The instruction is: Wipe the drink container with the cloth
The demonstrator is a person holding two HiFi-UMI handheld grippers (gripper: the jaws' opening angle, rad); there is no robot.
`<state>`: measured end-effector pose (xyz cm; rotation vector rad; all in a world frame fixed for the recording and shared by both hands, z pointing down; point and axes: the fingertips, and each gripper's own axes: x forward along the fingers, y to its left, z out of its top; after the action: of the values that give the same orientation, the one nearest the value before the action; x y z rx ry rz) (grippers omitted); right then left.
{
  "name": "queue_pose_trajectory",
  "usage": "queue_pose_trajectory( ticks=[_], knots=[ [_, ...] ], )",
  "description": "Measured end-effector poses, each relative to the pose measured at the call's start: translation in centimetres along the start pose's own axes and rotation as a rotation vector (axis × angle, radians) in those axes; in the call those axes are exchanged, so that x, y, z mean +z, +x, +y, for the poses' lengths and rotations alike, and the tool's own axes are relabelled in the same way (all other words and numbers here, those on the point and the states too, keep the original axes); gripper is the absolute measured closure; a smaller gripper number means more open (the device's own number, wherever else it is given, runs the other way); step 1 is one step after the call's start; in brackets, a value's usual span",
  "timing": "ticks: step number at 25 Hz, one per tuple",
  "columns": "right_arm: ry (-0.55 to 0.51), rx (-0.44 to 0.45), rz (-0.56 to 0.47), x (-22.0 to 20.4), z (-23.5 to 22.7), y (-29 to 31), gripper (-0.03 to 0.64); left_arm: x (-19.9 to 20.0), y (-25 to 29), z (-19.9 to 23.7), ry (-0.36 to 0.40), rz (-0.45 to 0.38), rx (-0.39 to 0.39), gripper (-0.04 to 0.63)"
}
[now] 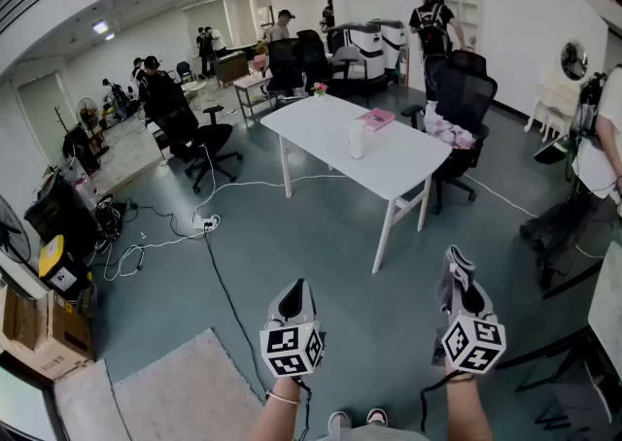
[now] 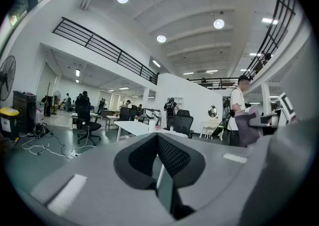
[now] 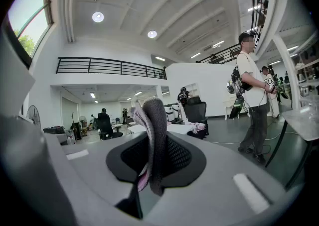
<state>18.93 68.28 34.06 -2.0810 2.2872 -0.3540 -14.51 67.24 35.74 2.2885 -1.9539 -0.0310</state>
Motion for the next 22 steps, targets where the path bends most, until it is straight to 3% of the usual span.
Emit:
queue_pose_trajectory(
  ticks=[15,22],
  knots=[
    [0.017,0.02,-0.002,-0.4,0.8,-1.4,0.549,-0.3,-1.3,0.1,-0.003,0.003,-0.008,0.595],
    [0.01,-0.019,0.013,-1.1,0.2,-2.6,0.549,-0.4,-2.1,0.2,0.004,-0.01,-0.001,0.595]
  ],
)
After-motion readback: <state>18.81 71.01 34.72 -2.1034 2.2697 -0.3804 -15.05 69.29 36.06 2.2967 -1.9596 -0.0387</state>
